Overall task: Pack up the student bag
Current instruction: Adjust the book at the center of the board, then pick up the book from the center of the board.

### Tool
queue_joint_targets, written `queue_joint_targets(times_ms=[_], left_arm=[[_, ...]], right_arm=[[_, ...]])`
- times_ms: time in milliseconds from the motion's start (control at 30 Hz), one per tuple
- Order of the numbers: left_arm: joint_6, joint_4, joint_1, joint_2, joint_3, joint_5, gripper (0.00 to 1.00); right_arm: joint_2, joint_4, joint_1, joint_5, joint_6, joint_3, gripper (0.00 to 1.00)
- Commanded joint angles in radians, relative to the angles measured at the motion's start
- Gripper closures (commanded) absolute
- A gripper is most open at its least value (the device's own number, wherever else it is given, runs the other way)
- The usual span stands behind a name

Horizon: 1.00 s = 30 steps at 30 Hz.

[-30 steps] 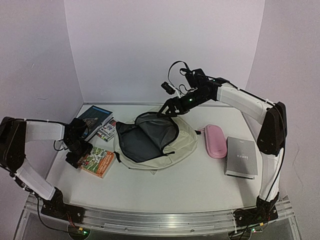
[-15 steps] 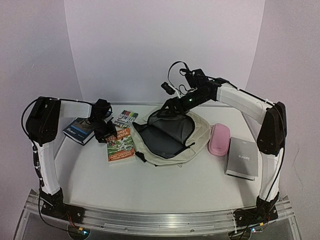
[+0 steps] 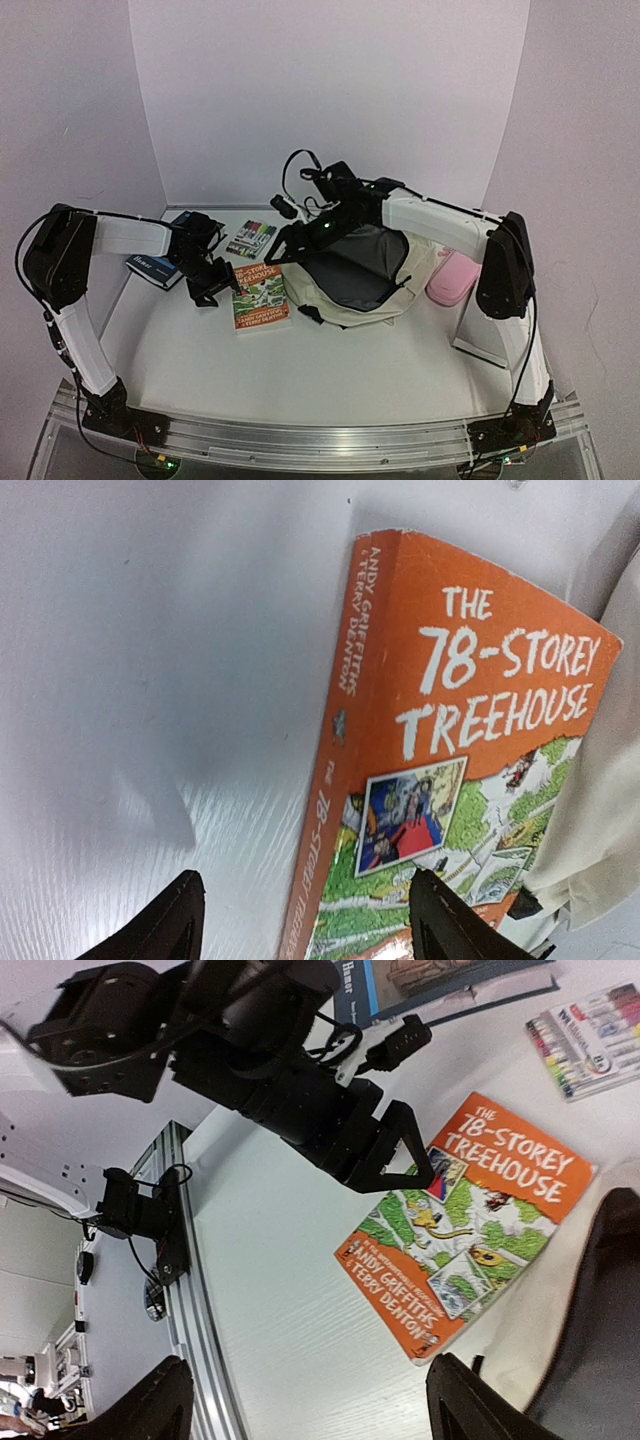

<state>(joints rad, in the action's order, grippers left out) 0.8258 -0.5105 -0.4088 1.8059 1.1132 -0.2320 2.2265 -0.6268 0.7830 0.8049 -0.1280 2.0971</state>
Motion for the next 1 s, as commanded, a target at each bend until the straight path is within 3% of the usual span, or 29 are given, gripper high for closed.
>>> queue_joint_targets(times_ms=[0,233,433,767,967], left_arm=[[0.101,0.069,0.003,-0.116,-0.047,0.013,0.28],[0.176,0.186,0.004,-0.147,-0.116,-0.023,0.26],[0.191,0.213,0.003,-0.116,-0.116,-0.037,0.27],[0.223,0.295,0.004,-0.042,-0.13,-0.085,0.27],[0.25,0.455,-0.001,0.023,-0.153,-0.204,0.35]], right_arm=[[0.084,0.051,0.024,-0.059,-0.176,0.034,0.29],[0.158,0.103,0.048,-0.111,-0.27,-0.031,0.36],[0.207,0.114,0.051,-0.217,-0.289,-0.035,0.34],[0.305,0.13,0.05,-0.167,-0.316,0.0,0.35],[0.314,0.187,0.051,-0.042,-0.355,0.016,0.51]])
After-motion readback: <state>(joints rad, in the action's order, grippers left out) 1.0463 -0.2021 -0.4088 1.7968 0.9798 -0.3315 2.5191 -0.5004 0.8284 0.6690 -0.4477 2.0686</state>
